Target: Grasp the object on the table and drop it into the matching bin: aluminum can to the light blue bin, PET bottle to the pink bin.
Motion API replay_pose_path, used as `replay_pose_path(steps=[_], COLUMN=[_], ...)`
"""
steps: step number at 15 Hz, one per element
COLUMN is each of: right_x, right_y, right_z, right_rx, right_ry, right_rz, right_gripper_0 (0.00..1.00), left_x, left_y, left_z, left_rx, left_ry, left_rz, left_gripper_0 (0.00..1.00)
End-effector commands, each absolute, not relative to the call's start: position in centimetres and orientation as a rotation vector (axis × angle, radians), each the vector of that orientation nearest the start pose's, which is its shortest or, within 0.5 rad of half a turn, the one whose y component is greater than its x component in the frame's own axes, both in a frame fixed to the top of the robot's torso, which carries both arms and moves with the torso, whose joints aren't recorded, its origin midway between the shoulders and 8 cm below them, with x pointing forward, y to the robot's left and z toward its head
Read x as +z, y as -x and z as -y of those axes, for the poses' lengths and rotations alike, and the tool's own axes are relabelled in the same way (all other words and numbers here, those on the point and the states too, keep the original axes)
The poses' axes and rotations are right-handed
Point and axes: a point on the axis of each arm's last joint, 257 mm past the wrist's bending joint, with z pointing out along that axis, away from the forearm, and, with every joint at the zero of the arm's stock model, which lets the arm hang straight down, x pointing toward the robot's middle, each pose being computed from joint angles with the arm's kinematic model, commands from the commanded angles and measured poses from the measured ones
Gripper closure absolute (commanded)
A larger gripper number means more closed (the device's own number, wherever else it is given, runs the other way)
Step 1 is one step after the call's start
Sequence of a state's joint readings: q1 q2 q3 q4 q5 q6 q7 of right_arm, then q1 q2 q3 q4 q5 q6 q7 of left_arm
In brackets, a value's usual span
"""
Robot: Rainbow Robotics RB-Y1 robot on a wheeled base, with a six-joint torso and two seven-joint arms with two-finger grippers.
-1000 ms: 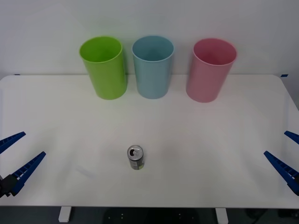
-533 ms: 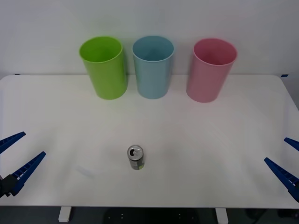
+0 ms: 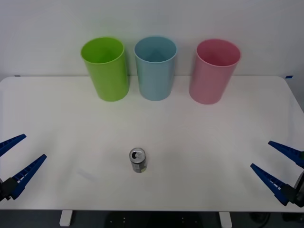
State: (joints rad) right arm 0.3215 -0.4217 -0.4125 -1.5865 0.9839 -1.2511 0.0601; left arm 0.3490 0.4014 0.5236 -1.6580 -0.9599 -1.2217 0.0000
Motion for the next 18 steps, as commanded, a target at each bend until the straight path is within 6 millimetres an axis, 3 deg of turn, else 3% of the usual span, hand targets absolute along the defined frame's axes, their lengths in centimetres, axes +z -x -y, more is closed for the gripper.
replay_pose_path(steps=[1,18], right_x=[-21.7,-25.5], right_y=[-34.4,-37.6], right_z=[27.7,14.1], right_rx=[0.695,0.75], right_ry=[0.615,0.854], right_rz=[-1.464,-1.414], right_gripper_0=[0.0,0.0], left_x=[-16.9,-16.9], left_y=[-34.2,-34.2], left_z=[-33.0,-33.0], left_rx=[-0.567,-0.567], left_ry=[-0.465,-0.465], left_rz=[-1.441,-1.441], left_gripper_0=[0.0,0.0])
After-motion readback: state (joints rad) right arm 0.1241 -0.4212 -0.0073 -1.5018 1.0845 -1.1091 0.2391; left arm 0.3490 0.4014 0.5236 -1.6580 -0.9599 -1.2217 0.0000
